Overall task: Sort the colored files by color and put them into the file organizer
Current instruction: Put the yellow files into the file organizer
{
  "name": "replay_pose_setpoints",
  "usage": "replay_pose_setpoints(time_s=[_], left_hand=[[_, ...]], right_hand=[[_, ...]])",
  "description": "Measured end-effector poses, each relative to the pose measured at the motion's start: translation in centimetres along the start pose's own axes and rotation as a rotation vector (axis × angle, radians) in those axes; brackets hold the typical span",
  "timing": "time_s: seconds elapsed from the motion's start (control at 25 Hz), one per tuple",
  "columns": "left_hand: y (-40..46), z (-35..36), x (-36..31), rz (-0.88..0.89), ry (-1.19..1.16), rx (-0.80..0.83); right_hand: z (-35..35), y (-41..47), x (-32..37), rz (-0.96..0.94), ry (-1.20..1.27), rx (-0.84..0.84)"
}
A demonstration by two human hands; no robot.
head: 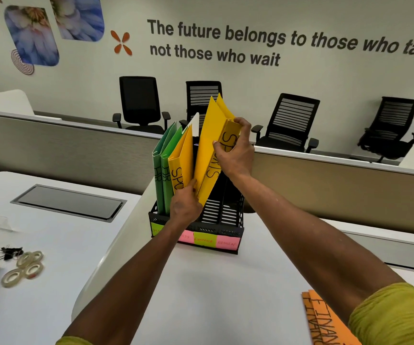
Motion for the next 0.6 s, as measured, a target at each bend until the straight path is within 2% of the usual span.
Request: replay_pose_setpoints(time_s=[0.16,0.32,0.6], left_hand=[[0.2,0.0,-0.8,0.023,-0.043,0.023],[0.1,-1.3,-0.8,0.11,-0.043,-0.062],[0.6,-3.1,-0.6,0.09,0.021,-0.094]], right_hand=[[1.4,-1.2,2.6,-0.139,0.004,0.035],[2.3,-1.6,4.3,-0.191,0.0,0.058],[3.0,-0.9,4.6,-0.104,0.001,0.047]])
Point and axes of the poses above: each hand's wrist, its own y-axis towards the middle knuckle, its own z-axis out of the palm, x = y × z, the point moved 5 cm from there along y, towards the middle knuckle, and after that the axes turned 14 degrees about -y, right-handed, at the moved point
